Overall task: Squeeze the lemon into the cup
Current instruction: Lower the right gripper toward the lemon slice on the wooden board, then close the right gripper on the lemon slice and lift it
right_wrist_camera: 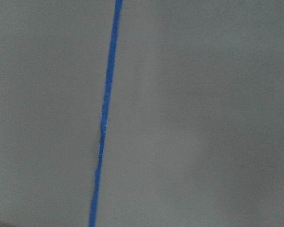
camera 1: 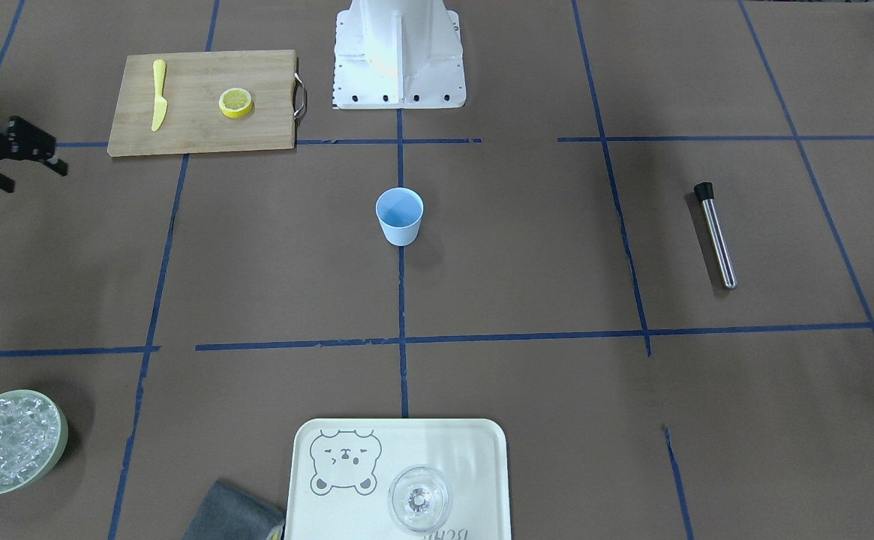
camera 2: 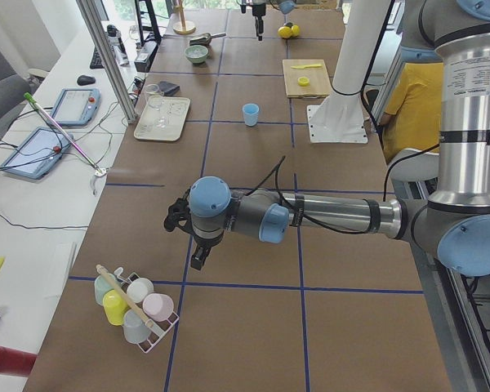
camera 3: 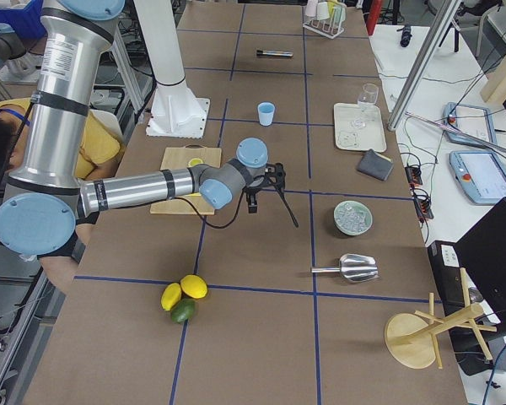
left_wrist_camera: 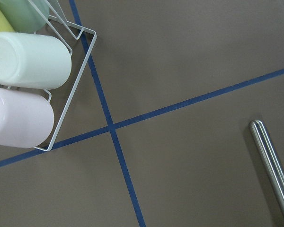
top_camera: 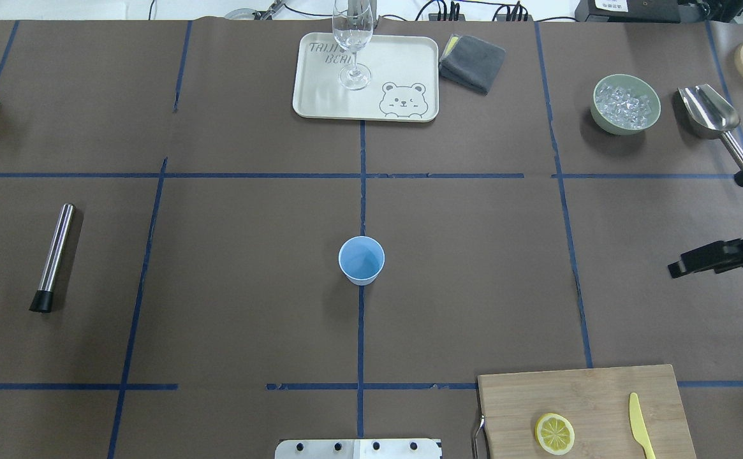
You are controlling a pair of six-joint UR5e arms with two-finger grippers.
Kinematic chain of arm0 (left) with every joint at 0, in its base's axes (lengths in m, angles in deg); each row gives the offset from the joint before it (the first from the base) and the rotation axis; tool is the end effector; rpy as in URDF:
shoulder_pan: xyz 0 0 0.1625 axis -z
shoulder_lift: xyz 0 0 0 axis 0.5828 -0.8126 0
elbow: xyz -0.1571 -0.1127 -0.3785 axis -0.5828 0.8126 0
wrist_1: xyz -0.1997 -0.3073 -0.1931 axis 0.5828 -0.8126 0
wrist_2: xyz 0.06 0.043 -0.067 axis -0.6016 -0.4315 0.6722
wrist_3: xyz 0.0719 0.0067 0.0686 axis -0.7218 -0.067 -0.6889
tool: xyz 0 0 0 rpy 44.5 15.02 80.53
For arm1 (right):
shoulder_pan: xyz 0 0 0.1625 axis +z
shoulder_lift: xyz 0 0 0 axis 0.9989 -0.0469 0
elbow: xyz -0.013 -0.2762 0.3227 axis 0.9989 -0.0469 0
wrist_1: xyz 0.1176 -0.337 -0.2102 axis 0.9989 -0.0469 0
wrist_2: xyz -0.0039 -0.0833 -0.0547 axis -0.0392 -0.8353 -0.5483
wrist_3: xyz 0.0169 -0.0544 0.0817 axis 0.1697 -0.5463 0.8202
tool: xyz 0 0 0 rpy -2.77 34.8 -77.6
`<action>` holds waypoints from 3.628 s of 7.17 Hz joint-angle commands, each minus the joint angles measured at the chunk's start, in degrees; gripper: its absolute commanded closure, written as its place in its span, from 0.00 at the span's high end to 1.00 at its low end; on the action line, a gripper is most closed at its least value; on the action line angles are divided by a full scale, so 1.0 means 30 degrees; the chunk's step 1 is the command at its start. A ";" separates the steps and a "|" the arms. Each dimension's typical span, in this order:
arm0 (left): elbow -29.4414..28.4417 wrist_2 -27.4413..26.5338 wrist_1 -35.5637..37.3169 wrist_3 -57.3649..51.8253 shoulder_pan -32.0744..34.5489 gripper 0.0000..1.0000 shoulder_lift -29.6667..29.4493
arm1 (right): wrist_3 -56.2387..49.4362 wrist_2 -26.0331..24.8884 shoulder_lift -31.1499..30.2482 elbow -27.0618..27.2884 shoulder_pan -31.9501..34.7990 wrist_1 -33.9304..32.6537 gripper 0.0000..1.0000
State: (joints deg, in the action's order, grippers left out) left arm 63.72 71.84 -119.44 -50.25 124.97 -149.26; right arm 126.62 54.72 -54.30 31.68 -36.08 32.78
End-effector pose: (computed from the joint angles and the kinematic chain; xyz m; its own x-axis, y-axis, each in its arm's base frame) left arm -0.0510 -0.4774 0.5990 0.6290 0.3243 -0.7066 -0.0925 0.9336 0.3461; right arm -0.2049 -0.3586 0.4926 0.5207 -0.1089 0.8468 0.0928 0.9932 0.0707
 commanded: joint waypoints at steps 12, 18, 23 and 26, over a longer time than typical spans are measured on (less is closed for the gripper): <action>0.0043 0.0031 -0.0520 0.0075 -0.0593 1.00 0.0002 | 1.4476 -1.4839 0.0819 0.3972 -1.6371 -0.2564 1.00; 0.0101 0.0060 -0.0521 0.0075 -0.0593 1.00 0.0031 | 1.4505 -1.5779 0.0819 0.3913 -1.7105 -0.3385 0.91; 0.0101 0.0060 -0.0491 0.0075 -0.0593 1.00 0.0031 | 1.4710 -1.5780 0.0819 0.3913 -1.7164 -0.3414 0.56; 0.0102 0.0060 -0.0462 0.0075 -0.0593 1.00 0.0031 | 1.4886 -1.5780 0.0819 0.4292 -1.7018 -0.3385 0.43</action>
State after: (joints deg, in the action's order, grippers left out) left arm 64.00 72.02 -120.86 -50.03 123.19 -149.16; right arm 171.16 7.38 -51.84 43.96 -87.34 22.61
